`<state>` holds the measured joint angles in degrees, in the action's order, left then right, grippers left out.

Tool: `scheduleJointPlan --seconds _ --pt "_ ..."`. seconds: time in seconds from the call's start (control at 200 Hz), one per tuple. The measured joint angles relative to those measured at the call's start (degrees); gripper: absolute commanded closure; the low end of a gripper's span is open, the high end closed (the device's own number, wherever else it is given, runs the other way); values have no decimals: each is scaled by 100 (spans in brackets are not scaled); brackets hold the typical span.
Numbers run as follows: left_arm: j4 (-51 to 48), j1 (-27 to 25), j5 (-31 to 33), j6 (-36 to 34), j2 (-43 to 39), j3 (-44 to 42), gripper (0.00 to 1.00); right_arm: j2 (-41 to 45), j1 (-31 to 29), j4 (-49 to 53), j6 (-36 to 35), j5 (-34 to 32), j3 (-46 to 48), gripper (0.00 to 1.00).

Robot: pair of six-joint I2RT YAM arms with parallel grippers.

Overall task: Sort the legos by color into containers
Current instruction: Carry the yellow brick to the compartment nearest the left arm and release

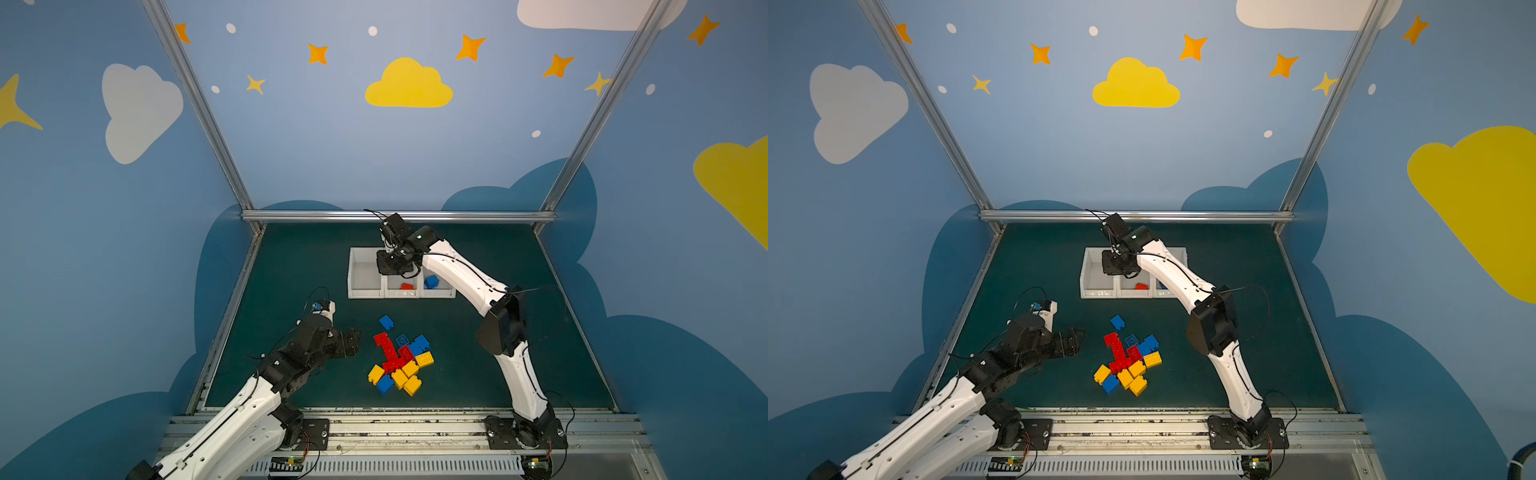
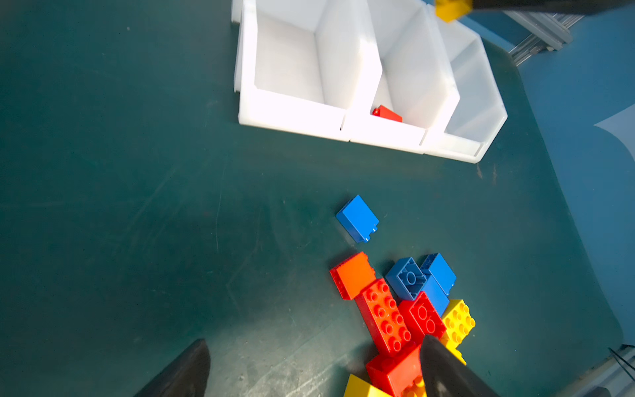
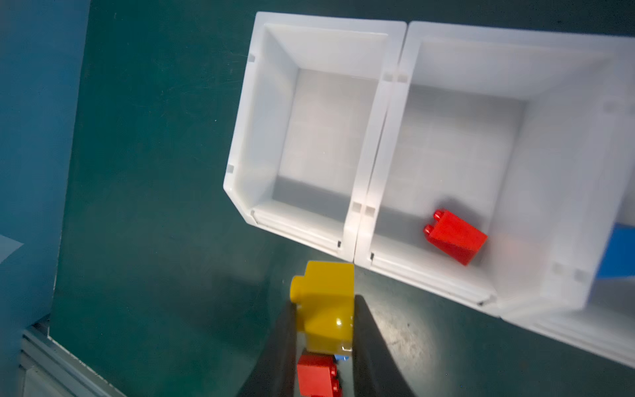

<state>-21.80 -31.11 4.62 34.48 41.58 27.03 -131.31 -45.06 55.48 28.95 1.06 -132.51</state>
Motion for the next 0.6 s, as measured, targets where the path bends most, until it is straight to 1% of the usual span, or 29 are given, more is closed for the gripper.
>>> scheduleJointPlan --seconds 0.2,0.421,0.501,0.601 --pt "-219 0 -24 116 -260 -28 4 -479 -7 -330 -385 212 -66 78" --pt "-389 0 -70 186 -452 -31 4 -662 -11 -804 -457 264 -66 75" --pt "-437 0 -109 201 -459 -31 4 -682 -11 -955 -450 269 -66 70" --pt "-505 0 -125 208 -494 -39 4 -713 -11 -1084 -435 295 -68 57"
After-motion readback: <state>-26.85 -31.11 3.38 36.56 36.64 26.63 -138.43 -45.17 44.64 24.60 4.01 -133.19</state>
